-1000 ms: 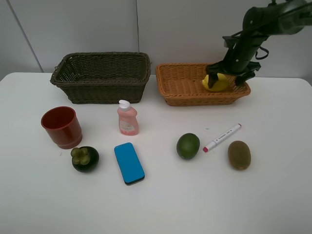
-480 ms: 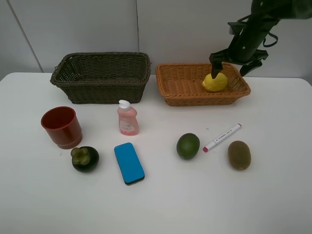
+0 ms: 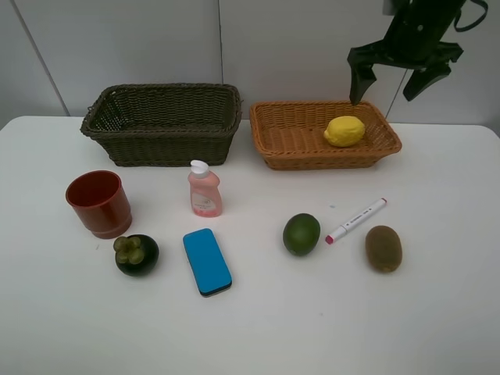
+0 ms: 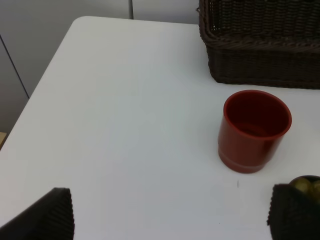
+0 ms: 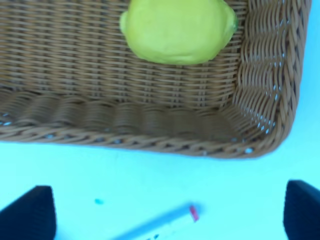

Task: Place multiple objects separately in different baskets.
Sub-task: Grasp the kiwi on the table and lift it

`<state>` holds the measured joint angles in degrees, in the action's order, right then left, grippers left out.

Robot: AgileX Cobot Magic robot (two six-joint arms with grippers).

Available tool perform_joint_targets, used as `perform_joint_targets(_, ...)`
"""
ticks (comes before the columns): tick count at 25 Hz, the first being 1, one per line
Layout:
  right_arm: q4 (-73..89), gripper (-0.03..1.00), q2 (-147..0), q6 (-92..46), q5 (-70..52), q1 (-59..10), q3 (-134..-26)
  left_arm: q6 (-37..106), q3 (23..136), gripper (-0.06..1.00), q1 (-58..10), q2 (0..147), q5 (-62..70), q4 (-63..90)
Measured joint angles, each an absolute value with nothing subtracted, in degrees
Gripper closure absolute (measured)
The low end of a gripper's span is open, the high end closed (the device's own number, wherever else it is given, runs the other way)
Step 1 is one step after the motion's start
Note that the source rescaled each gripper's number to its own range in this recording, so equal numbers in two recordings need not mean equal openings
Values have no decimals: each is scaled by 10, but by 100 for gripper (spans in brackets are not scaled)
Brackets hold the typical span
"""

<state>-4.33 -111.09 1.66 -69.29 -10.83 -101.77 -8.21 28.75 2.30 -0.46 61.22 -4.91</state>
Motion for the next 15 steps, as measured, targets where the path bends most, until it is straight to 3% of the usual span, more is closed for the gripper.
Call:
perform_joint_targets(6, -38, -3, -1018, 63, -695, -121, -911, -82, 287, -5, 23, -5, 612, -49)
perform_joint_targets(15, -4, -3, -879, 138, -597, -132, -640, -82, 287, -5, 23, -5, 612, -49)
